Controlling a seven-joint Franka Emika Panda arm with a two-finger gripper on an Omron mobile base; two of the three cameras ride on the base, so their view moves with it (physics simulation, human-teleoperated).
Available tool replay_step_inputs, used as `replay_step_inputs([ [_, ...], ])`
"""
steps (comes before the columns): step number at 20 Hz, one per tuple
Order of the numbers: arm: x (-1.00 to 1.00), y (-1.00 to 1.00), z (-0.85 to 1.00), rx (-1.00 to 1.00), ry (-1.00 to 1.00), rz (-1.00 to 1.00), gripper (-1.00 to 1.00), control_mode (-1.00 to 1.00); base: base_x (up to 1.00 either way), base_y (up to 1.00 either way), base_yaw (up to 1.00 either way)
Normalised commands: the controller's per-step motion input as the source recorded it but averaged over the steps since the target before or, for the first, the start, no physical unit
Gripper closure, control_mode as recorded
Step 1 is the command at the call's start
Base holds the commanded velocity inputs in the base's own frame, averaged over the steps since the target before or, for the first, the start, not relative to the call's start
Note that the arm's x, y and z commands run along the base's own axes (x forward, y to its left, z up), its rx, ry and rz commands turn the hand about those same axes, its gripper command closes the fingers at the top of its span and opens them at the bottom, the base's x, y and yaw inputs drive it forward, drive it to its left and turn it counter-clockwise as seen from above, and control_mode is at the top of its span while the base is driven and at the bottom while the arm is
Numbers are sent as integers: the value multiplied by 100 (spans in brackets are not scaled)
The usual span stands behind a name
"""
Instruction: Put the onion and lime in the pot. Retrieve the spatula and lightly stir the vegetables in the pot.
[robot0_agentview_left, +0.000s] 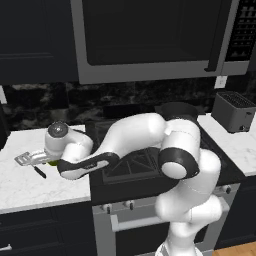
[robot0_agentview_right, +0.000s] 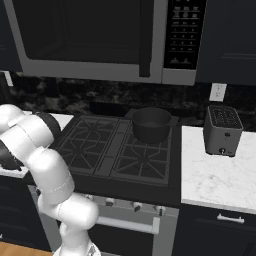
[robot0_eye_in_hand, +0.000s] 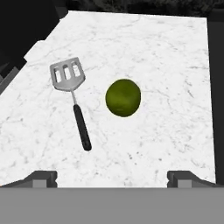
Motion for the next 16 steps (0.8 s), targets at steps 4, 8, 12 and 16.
replay_step_inputs([
  [4, 21, 5, -14, -4, 0, -23, -100, -100, 0, 0, 0],
  [8, 26, -6, -13, -4, 3, -16, -100, -100, 0, 0, 0],
  [12, 50, -3, -6, 1, 11, -4, -100, -100, 0, 0, 0],
  [16, 67, 0, -7, 6, 17, 0, -100, -100, 0, 0, 0],
])
